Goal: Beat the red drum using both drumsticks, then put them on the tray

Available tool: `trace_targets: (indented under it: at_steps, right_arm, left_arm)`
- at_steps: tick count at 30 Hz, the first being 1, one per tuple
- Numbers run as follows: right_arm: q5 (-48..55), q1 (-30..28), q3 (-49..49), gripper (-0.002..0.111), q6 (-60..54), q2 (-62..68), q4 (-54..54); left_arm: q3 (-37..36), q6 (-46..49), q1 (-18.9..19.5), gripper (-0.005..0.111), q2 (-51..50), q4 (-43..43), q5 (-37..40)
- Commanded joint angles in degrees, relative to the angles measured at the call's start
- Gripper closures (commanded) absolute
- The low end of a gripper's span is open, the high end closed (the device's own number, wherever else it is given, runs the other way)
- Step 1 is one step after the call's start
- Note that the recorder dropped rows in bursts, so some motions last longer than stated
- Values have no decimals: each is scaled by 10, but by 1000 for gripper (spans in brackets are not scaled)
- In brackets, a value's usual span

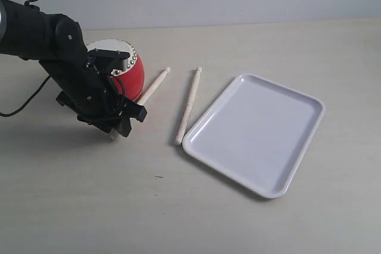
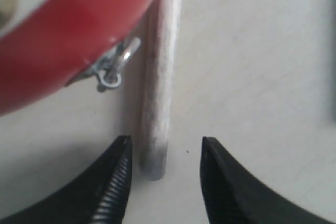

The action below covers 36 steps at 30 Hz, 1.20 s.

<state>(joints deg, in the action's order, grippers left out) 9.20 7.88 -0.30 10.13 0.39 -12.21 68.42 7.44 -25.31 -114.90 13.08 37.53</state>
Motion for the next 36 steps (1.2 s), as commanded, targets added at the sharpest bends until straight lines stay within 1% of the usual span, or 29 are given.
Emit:
trace_targets:
  at_steps: [1,12,14,16,18,19,20,24,30,36]
  right_arm:
    - [-3,-3,3,108,-4,-4,3]
    - [-3,-3,3,108,-4,-4,3]
    - [-3,-3,3,108,-4,-4,3]
    - [-3,-3,3,108,-4,-4,3]
    - [-3,-3,3,108,-4,-4,3]
    - [-3,-3,3,108,-4,-4,3]
    - [-3,-3,3,108,-4,-4,3]
    - [-3,-3,3,108,-4,-4,3]
    - [-3,-3,3,108,-4,-4,3]
    - [-3,-3,3,108,-4,-4,3]
  left_arm:
    - [4,-5,-3,65,-10,8,2]
    - [4,-5,-3,65,-24,11,13]
    - [4,-5,-3,68,-24,11,13]
    - [4,-5,-3,78,-24,13,16]
    - [4,-5,-3,93,-24,13,19]
    - [4,-5,-3,102,-24,13,22]
    - [4,-5,-3,106,-24,13,24]
    - [4,-5,-3,107,-24,26,27]
    - [4,20,-7,107,-1,72,29]
    - [4,45,-30,107,50,104,41]
